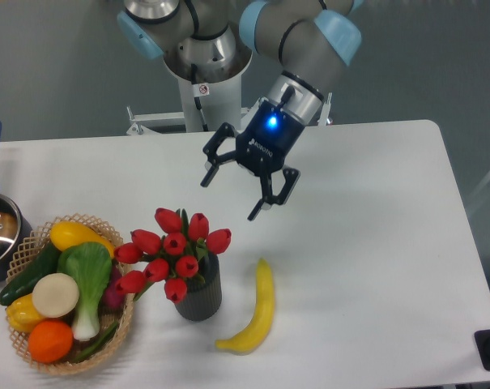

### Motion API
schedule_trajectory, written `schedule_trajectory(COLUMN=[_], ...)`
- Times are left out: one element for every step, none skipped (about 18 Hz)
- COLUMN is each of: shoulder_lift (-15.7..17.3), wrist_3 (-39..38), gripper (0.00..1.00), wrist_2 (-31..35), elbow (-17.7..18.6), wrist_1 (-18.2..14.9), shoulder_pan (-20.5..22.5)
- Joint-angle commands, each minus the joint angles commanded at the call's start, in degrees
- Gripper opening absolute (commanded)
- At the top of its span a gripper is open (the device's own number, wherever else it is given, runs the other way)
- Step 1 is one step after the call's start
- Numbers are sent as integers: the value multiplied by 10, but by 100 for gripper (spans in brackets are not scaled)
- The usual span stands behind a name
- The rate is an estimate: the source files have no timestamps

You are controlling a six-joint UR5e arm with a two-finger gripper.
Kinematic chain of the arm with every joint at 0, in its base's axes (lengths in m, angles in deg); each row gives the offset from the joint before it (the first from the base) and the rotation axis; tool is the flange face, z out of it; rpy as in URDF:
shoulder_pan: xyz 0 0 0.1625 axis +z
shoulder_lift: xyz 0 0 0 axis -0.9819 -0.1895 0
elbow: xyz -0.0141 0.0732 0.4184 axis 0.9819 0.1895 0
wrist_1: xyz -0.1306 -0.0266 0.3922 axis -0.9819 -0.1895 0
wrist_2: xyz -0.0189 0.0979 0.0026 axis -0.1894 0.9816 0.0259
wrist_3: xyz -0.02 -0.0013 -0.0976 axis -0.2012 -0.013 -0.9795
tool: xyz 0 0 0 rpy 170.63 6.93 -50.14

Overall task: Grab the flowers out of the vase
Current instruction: 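Lower the open gripper down over the red tulip stems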

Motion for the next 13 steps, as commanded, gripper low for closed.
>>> schedule_trajectory(shoulder_lift=[-9, -18, -23, -26, -34, -39, -41, -42, -47, -50, -53, -57, -59], wrist_3=[1, 4, 22, 48, 63, 67, 69, 69, 69, 68, 68, 68, 67], gripper=[100, 100, 100, 100, 100, 100, 100, 100, 100, 100, 100, 100, 100], wrist_2=[2, 6, 11, 12, 12, 8, 8, 8, 8, 4, 2, 2, 2], elbow=[-5, -10, -10, -10, -10, -11, -11, -13, -16, -19, -22, -22, -22], wrist_1=[6, 11, 17, 16, 16, 17, 18, 20, 20, 21, 22, 22, 22], shoulder_pan=[-3, -8, -8, -11, -14, -19, -20, -21, -21, -25, -32, -35, -36])
